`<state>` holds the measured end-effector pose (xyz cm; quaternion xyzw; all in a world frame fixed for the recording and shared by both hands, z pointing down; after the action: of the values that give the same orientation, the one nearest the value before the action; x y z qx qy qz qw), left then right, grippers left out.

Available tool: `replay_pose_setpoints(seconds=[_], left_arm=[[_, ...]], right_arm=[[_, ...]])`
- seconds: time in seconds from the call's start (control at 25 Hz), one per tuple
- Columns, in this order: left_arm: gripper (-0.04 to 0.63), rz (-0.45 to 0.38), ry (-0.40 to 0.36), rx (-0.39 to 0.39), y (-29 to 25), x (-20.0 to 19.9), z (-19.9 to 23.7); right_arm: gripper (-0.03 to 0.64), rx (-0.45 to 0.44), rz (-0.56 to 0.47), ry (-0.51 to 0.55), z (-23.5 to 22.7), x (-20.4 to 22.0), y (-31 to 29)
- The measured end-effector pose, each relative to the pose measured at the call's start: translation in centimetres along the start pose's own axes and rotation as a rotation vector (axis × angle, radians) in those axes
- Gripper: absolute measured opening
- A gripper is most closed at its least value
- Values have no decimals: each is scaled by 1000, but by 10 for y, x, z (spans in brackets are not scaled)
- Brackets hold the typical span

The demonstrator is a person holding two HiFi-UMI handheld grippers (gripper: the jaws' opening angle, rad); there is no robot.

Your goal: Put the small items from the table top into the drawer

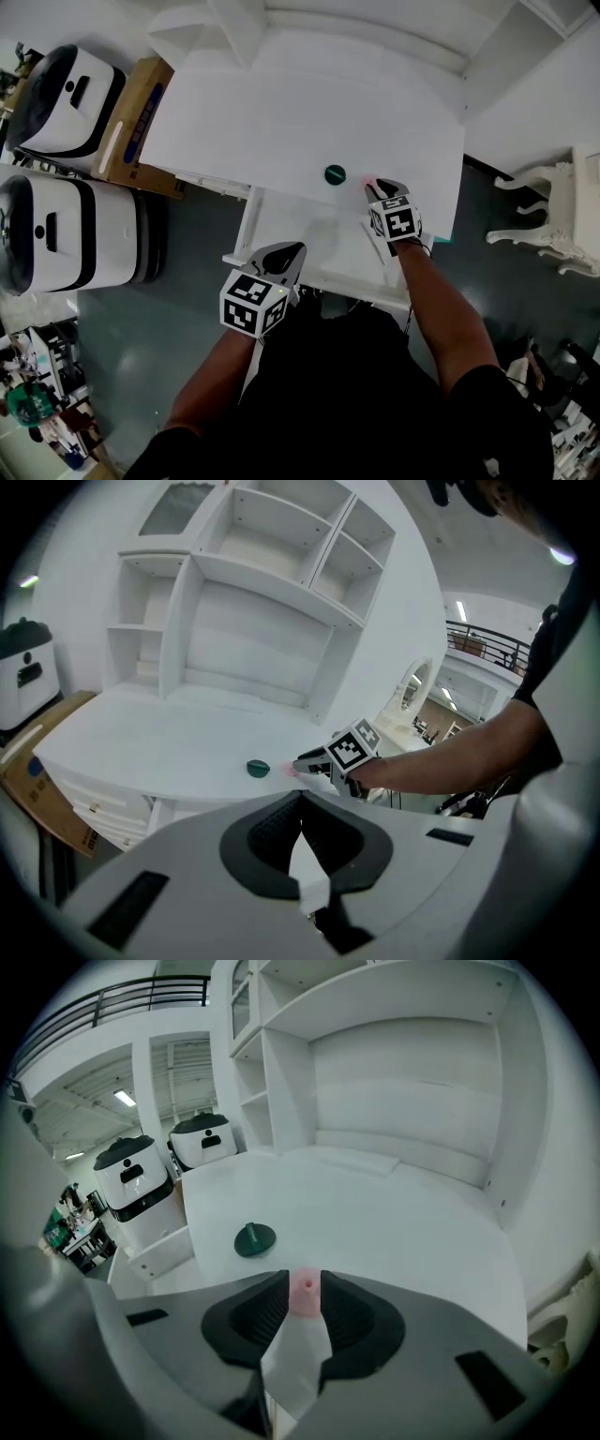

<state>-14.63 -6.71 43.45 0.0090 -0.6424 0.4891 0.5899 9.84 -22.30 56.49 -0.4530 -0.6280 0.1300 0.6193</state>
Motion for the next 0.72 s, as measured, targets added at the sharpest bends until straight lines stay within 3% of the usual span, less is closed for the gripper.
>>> replay_pose_setpoints(seconds=[0.4,0.72], left_arm=[[3,5,14,-11,5,3,5],[3,2,14,-12,3,4,8]], right_arm=[[103,22,71,31,1,-2,-18],[89,50,65,45,2,-1,-20]])
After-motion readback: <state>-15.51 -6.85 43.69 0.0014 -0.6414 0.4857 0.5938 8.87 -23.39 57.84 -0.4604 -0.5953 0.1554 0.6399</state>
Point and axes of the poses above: the fingertips, and each gripper's own axes: y backward along the fingers, z to its left, x out of its underside, the point moved 10 cm from there along y, backward along the fingers, and after that the axes turned 12 degrees about -y, right-handed, at the moved point
